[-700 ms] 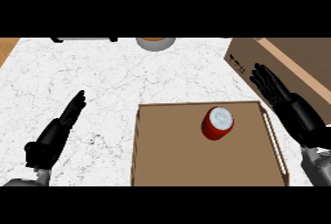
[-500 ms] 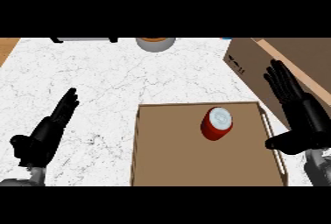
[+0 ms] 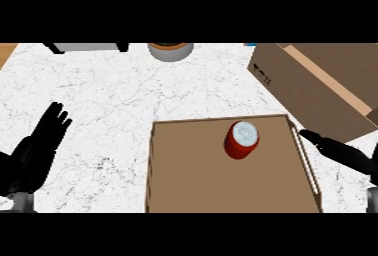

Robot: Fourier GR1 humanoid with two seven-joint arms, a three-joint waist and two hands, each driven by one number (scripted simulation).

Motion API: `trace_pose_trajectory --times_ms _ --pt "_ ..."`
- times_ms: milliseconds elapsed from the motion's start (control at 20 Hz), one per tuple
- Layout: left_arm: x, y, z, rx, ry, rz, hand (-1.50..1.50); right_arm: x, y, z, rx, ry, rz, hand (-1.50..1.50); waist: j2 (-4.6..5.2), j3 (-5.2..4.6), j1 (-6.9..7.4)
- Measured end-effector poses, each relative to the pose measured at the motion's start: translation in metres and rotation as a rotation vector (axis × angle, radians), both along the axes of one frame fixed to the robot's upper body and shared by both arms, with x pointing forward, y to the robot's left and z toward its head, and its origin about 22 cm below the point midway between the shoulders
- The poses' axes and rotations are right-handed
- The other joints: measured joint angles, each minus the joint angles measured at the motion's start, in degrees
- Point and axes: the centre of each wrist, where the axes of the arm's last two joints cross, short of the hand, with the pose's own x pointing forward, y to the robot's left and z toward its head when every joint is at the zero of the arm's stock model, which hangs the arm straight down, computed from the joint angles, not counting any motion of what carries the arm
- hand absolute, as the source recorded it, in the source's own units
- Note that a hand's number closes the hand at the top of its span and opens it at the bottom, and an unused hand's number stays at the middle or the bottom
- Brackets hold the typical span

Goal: Pick the can from the tray and place it in the cardboard box

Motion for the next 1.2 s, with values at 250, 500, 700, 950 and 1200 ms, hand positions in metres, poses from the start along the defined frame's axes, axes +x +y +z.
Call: trace_pose_trajectory --times_ms 250,500,700,950,1200 --pt "0.001 0.003 0.009 -0.030 0.004 -0.005 0.00 -0.033 0.025 0.001 -0.153 0.063 0.003 -1.50 0.29 -0.16 0.92" --pt "0.003 0.006 0.013 -0.035 0.005 -0.004 0.00 -0.047 0.013 -0.003 -0.343 0.362 0.005 -1.50 0.69 -0.49 1.41" --pt "0.006 0.006 0.015 -0.032 0.002 -0.021 0.00 -0.052 0.015 0.009 -0.456 0.588 -0.003 -1.50 0.94 -0.59 2.49" --pt "0.012 0.003 0.022 -0.040 -0.003 -0.051 0.00 -0.049 0.035 0.036 -0.526 0.816 -0.013 -1.50 1.26 -0.44 4.32" --pt "0.017 -0.001 0.022 -0.045 -0.004 -0.072 0.00 -0.037 0.060 0.056 -0.526 0.916 0.036 -1.50 1.39 -0.21 5.20"
